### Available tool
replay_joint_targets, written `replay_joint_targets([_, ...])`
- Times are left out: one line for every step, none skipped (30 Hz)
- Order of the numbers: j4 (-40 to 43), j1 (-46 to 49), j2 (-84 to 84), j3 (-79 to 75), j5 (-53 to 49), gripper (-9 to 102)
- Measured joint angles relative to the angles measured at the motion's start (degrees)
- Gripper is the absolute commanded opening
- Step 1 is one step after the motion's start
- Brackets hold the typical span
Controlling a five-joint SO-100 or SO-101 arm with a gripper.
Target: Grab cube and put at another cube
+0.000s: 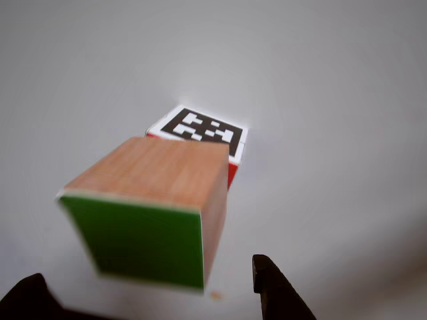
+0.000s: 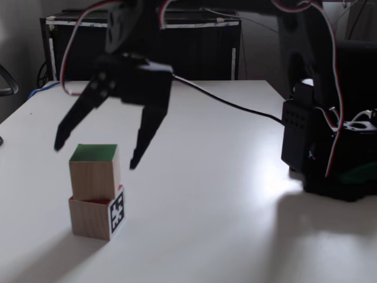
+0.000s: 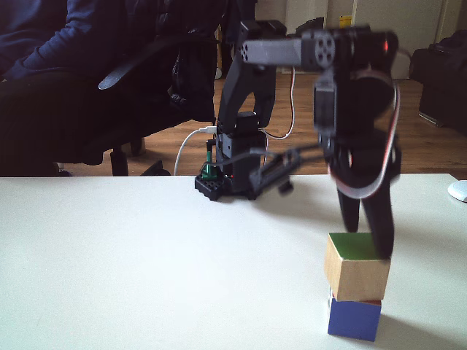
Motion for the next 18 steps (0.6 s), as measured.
replay_joint_targets([0.0,-0.4,2.9,1.7,-0.4,46])
replay_joint_targets([-0.1,-0.6,6.6,4.0,-0.8,45])
replay_joint_targets([-0.5,-1.1,11.1,7.4,-1.4,44])
replay_joint_targets([-2.2,-1.4,16.4,11.9,-2.3,43])
replay_joint_targets([-4.8,-1.6,22.8,17.5,-3.3,43])
replay_joint_targets([-8.3,-1.1,30.0,24.3,-4.8,43])
replay_joint_targets([-11.8,-0.2,37.5,31.7,-6.2,43])
replay_joint_targets([-15.1,1.5,45.4,39.3,-7.5,42])
replay_joint_targets([-18.2,3.8,52.5,46.3,-8.7,37])
replay_joint_targets([-21.0,6.5,59.0,53.1,-9.8,34])
replay_joint_targets([-23.7,9.3,64.4,59.3,-11.2,31])
replay_joint_targets([-26.6,11.8,68.6,65.1,-12.5,28])
replay_joint_targets([-29.7,14.0,71.9,70.6,-13.6,26])
replay_joint_targets([-32.3,15.9,73.8,75.1,-14.9,22])
replay_joint_targets([-34.5,17.7,74.7,79.0,-15.9,19])
replay_joint_targets([-35.8,18.8,75.1,82.0,-16.8,17])
replay_joint_targets([-36.7,19.4,75.2,84.0,-17.3,14])
replay_joint_targets([-37.5,19.9,75.4,85.5,-17.8,10])
